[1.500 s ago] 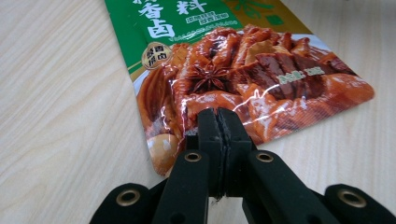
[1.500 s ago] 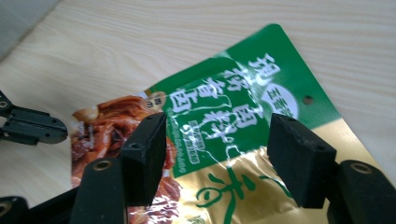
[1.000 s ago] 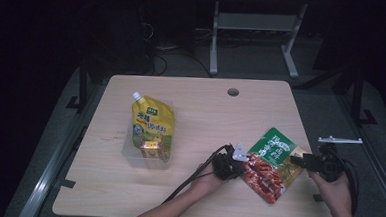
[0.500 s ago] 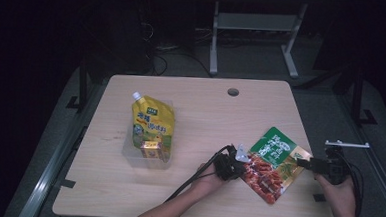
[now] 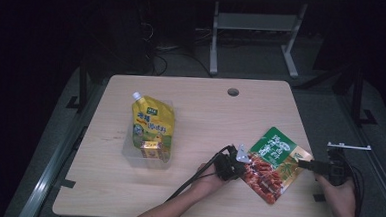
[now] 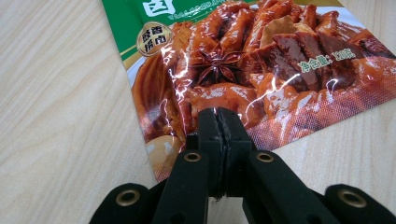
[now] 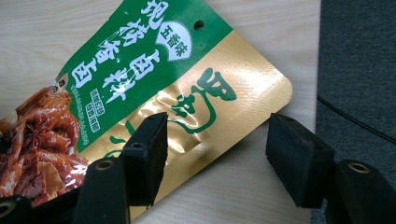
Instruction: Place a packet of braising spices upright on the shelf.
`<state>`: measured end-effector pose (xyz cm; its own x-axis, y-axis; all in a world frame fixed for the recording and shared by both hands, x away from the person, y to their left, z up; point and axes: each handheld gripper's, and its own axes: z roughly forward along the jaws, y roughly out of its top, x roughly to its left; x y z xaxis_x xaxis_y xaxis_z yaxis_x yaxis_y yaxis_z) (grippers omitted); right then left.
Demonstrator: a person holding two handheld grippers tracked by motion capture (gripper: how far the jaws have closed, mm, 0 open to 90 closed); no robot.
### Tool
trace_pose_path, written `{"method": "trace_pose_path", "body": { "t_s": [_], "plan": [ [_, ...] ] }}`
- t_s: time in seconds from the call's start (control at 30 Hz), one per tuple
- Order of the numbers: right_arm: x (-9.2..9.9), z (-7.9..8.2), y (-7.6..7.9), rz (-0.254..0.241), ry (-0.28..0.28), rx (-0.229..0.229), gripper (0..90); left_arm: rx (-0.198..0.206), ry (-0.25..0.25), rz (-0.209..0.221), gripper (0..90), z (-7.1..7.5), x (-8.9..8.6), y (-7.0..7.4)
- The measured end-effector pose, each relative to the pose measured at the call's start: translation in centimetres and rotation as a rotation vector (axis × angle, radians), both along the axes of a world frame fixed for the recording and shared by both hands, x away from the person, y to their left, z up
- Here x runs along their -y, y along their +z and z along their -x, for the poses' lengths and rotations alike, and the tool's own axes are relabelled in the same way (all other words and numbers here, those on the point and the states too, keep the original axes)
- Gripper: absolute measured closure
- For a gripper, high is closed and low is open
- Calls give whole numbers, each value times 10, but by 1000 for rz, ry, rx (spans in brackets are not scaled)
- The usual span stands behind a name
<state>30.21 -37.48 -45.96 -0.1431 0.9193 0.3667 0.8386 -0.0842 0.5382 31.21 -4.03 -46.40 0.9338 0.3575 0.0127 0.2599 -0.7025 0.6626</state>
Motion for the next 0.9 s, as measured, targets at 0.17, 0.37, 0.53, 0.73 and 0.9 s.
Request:
{"method": "trace_pose_path", "body": {
  "t_s": [0.17, 0.37, 0.53, 0.73, 0.9],
  "plan": [
    [0, 0, -2, -16, -1, -6, 415, 2, 0, -2, 885, 0, 0, 0],
    [5, 1, -2, -29, -19, -3, 433, 4, -3, -4, 885, 0, 1, 0],
    [4, 0, -3, -32, -17, -9, 455, 4, -2, -5, 885, 0, 1, 0],
    [-1, -3, -4, -45, -2, -6, 474, 8, -3, -11, 884, 1, 1, 0],
    [-4, -4, -4, -65, 15, -13, 513, 8, -8, -15, 882, 1, 1, 1]
  ]
}}
